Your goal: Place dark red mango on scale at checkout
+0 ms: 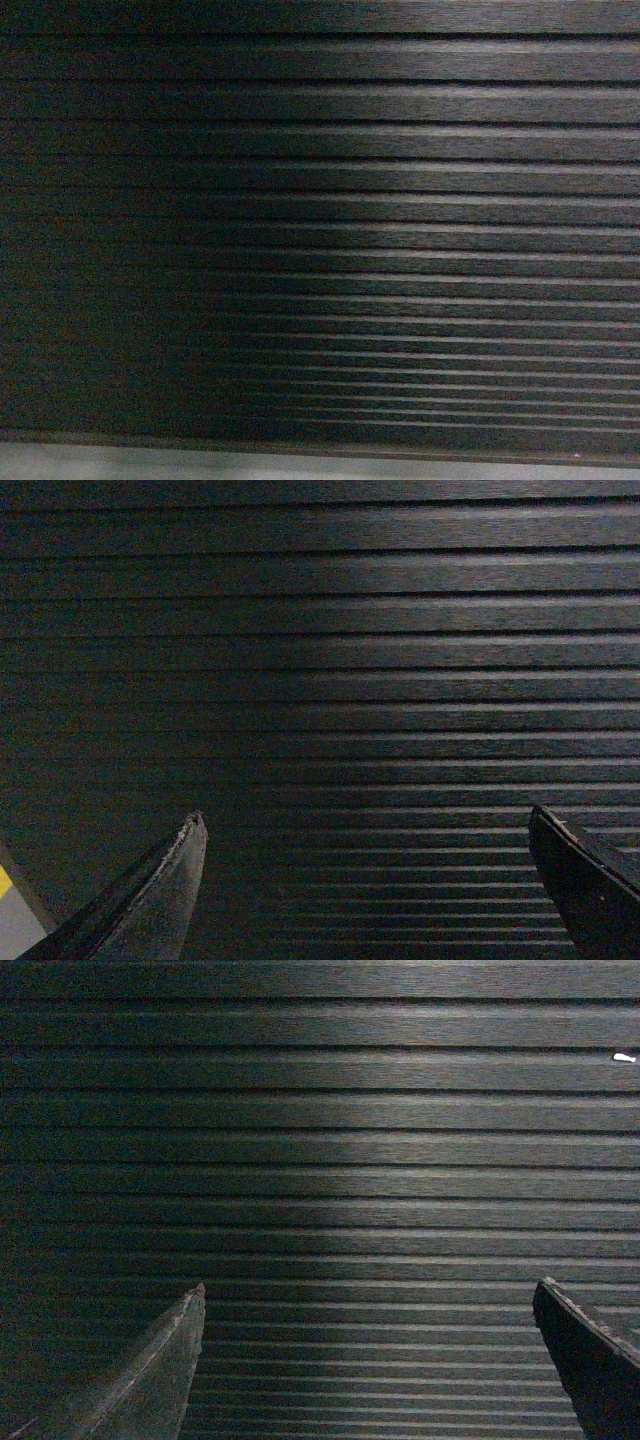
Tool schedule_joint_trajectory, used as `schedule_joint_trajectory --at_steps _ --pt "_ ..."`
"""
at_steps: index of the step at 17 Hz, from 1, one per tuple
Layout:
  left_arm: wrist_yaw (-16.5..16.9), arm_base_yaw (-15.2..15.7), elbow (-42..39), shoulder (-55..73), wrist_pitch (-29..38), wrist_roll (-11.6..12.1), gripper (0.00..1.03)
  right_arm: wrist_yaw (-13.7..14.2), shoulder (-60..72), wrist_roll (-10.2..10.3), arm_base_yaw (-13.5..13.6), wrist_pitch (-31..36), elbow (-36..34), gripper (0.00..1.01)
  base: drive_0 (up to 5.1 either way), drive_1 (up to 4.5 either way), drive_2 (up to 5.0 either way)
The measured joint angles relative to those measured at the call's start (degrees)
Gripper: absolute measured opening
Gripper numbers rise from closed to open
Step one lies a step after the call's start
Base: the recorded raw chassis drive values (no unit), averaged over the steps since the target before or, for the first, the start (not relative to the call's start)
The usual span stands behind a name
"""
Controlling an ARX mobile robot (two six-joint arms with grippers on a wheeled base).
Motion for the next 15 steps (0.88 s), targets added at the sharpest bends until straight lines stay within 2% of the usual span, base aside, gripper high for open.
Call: schedule_joint_trajectory --at_steps 15 --pt "0.02 0.0 0.0 0.0 -0.02 0.0 0.98 0.07 0.0 0.0 0.0 0.0 0.0 0.98 0.0 0.0 0.0"
